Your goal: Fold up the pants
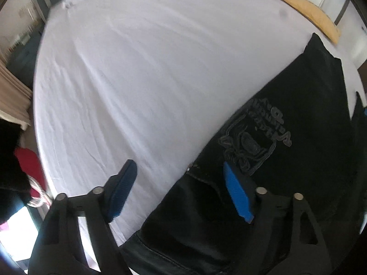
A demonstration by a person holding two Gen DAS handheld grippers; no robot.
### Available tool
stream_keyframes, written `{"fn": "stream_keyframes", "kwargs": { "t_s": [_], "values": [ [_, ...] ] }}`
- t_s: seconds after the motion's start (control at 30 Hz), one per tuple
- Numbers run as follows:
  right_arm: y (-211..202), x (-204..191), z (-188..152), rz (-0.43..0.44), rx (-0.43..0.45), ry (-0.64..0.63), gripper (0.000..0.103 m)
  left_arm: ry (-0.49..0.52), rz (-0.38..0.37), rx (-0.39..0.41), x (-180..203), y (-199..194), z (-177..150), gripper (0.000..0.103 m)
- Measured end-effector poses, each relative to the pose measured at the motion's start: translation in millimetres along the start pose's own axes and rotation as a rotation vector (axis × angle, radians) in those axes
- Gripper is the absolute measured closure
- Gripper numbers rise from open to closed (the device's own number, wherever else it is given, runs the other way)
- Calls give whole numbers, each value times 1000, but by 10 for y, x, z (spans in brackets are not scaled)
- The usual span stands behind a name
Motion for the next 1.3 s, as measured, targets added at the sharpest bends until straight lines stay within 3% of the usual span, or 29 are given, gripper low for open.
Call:
{"fn": "stream_keyframes", "kwargs": {
  "t_s": [0.13, 0.2, 0.47, 0.57, 0.83, 0.87, 1.3],
  "values": [
    [137, 46, 171, 29, -23, -37, 34, 31, -31, -45, 35, 126, 0, 46],
    [222, 64, 273, 48, -39, -64, 34, 45, -41, -57, 111, 145, 23, 62],
    [621, 149, 683, 79, -137, -159, 49, 75, -40, -40, 267, 124, -11, 94],
    [832, 227, 809, 57, -205, -211, 56, 52, -21, 44, 264, -68, -89, 96],
    [1242, 322, 1067, 3, -326, -378, 56, 128, 97, 217, 706, -483, -488, 97],
    [1272, 297, 1071, -8, -337, -414, 56, 140, 114, 235, 765, -497, -699, 97],
    [1583, 274, 957, -62, -520, -650, 60, 127, 119, 266, 735, -691, -683, 97]
  ]
}}
Point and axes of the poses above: each gripper's, at about its wrist camera, not at the fingertips, and y roughly the way its jaws point, x to its right, z to its top, the point moved 6 cm from there along y, roughly the way its jaws point, and after that the axes turned 5 degrees about z, right-handed, at the moved point
